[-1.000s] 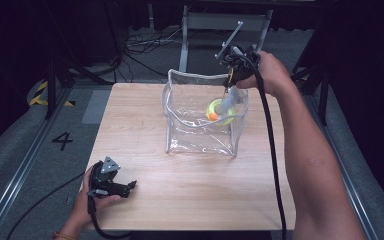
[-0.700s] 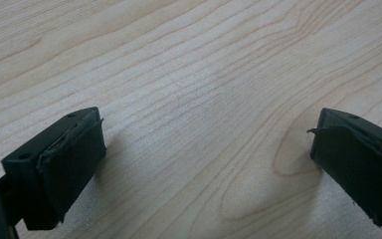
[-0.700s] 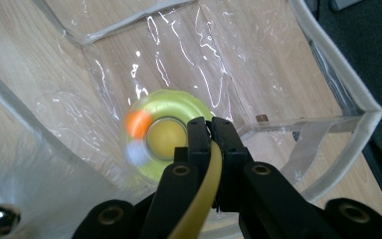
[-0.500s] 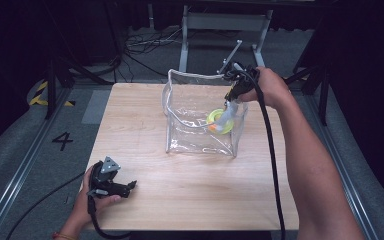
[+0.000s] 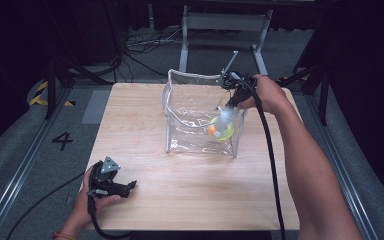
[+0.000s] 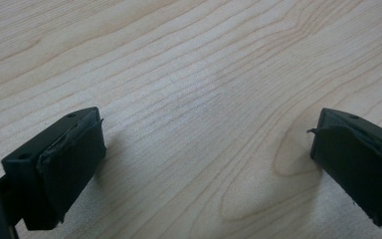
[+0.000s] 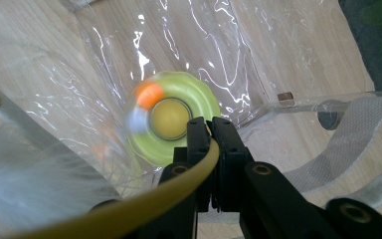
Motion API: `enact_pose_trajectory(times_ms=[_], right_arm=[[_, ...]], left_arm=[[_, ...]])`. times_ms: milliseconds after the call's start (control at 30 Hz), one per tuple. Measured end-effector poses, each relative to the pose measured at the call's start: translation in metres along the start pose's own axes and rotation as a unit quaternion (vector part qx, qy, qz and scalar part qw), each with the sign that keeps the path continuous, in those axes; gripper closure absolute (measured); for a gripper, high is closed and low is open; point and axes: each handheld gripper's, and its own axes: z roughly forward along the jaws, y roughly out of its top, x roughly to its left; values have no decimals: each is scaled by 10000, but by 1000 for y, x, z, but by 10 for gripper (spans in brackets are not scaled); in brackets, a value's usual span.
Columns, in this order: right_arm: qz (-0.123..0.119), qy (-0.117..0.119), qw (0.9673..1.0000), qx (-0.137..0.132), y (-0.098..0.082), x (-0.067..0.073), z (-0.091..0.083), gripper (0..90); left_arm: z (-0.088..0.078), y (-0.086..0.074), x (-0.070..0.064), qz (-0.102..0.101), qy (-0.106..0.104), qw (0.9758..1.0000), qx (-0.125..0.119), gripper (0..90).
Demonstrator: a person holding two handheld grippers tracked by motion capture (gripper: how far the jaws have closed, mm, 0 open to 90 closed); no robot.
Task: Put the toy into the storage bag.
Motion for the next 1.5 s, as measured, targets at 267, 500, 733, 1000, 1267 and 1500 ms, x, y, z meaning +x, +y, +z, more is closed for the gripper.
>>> enact_pose_trajectory(times_ms=[267, 500, 733, 1000, 1267, 1500], right_arm=[[2, 85, 9999, 89, -4, 1, 5, 874], [50, 52, 10000, 67, -9, -2, 0, 885], [82, 3, 9999, -116, -16, -1, -7, 843], [49, -102, 9980, -616, -25, 5, -26, 763], [69, -365, 9944, -993, -39, 13, -43, 651], [265, -662, 9884, -1339, -53, 15, -51, 555]], left_arm=[[0, 0, 0, -2, -2, 10000, 5, 10], [0, 0, 0, -5, 3, 10000, -6, 12], [0, 0, 0, 0, 3, 10000, -1, 12], [0, 0, 0, 20, 9, 10000, 2, 12], [0, 0, 0, -6, 11, 10000, -3, 13], [-1, -1, -1, -22, 16, 10000, 1, 17]])
